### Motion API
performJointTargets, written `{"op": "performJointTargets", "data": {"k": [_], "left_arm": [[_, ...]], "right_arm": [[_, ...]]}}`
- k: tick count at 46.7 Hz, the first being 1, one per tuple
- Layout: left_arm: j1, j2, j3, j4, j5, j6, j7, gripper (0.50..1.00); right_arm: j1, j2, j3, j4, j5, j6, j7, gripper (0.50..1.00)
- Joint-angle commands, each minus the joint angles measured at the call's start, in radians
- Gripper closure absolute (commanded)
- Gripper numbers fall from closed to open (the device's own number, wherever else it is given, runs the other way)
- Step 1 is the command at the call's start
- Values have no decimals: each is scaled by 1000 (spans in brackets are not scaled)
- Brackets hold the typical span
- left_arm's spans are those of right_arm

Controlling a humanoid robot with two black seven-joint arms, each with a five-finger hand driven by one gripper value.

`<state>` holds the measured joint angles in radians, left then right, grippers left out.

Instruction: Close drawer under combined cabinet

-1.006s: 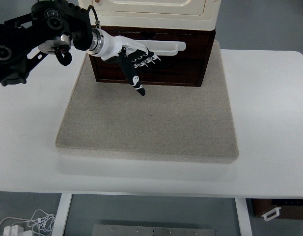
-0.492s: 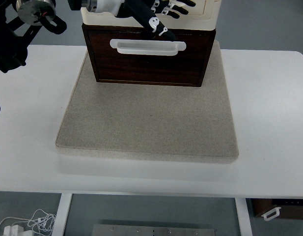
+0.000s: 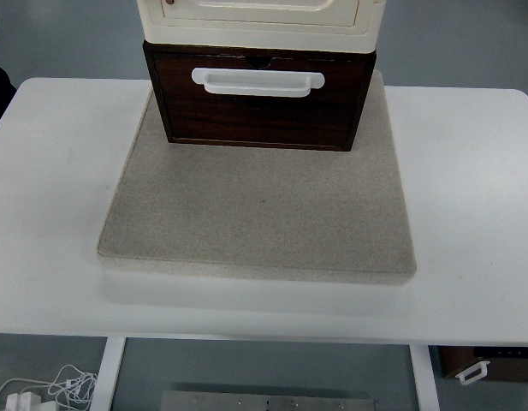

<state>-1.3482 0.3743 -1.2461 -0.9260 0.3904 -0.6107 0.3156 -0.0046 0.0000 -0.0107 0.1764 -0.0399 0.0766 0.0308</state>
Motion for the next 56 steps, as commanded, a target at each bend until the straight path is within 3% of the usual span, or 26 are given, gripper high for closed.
{"op": "performJointTargets", "data": {"k": [1,9,18,33,41,46,56], "left_arm": [[-19,3,-52,71,-18,0,0,500],[-58,28,-121,208,-70,0,-3,500],[-72,113,-115,300,-143,0,-69,500],[-62,126,-89,548,-163,28,-56,500],[-52,123,14,622,-171,112,-72,500],[-14,114,20,679,-215,117,-73,500],[70,69,70,687,-262,118,-75,500]], "right_arm": [[0,0,0,0,0,0,0,548],[0,0,0,0,0,-1,0,548],[0,0,0,0,0,0,0,548],[0,0,1,0,0,0,0,548],[0,0,1,0,0,-1,0,548],[0,0,1,0,0,-1,0,548],[0,0,2,0,0,0,0,548]]}}
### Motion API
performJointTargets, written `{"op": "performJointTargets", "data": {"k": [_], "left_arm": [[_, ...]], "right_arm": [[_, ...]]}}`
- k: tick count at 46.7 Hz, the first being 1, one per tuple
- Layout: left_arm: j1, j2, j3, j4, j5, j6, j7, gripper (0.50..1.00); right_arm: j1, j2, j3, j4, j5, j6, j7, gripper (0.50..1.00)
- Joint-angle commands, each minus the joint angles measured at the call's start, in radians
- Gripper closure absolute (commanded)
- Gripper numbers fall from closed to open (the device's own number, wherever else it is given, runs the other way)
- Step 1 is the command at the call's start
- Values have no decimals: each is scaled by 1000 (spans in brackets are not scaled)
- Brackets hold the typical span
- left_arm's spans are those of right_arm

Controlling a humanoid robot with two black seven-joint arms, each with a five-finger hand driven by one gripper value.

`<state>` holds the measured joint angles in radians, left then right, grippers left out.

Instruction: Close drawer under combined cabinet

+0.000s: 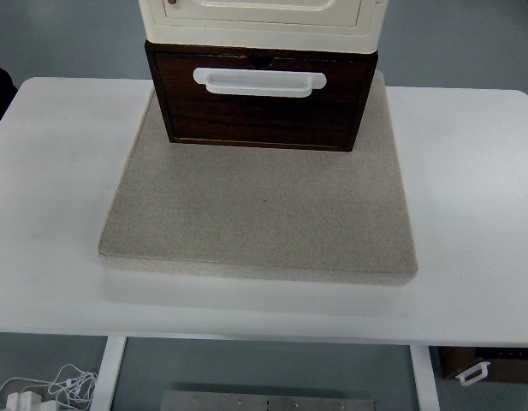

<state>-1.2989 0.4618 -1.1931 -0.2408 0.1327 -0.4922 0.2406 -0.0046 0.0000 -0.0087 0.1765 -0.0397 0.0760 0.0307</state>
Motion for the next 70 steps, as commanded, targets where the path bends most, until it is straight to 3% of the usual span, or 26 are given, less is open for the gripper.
{"op": "performJointTargets", "data": {"k": [1,14,21,40,54,70], "left_arm": [[27,-21,17,5,-5,0,0,500],[85,-69,18,44,-148,3,-17,500],[119,-69,20,43,-222,46,-17,500],[155,-71,15,43,-228,52,-18,500],[182,-74,13,43,-262,80,-61,500],[204,-147,21,38,-286,95,-89,500]], "right_arm": [[0,0,0,0,0,1,0,548],[-2,0,3,0,3,1,0,548],[-3,0,1,0,3,1,0,548],[-9,0,-2,0,3,1,0,548],[-6,0,3,0,3,4,0,546],[-8,0,6,3,0,10,0,548]]}}
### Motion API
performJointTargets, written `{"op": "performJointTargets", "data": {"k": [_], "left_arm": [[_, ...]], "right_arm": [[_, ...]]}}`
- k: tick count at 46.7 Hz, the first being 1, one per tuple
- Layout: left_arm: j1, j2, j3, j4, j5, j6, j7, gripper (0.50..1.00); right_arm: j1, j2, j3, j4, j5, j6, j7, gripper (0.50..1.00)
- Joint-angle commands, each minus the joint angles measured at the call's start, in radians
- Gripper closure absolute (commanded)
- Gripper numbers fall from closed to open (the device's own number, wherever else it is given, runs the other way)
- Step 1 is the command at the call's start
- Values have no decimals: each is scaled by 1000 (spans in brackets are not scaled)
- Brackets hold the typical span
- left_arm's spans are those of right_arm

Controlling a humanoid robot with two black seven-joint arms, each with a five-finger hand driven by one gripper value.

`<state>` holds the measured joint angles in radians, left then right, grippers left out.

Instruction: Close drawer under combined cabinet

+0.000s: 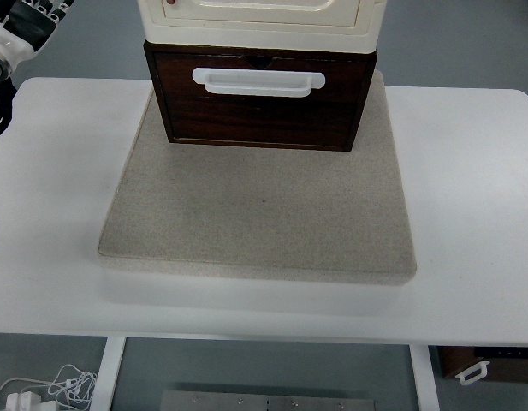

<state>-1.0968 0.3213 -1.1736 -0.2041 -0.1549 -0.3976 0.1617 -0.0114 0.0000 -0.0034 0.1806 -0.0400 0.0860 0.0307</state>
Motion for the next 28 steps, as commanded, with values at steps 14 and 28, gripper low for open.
{"op": "performJointTargets", "data": {"k": [14,28], "left_arm": [[0,-30,3,5,2,0,-28,500],[2,-47,11,5,3,43,-76,500]], "right_arm": [[-1,0,0,-1,0,0,0,548],[1,0,-3,0,-1,1,-2,548]]}}
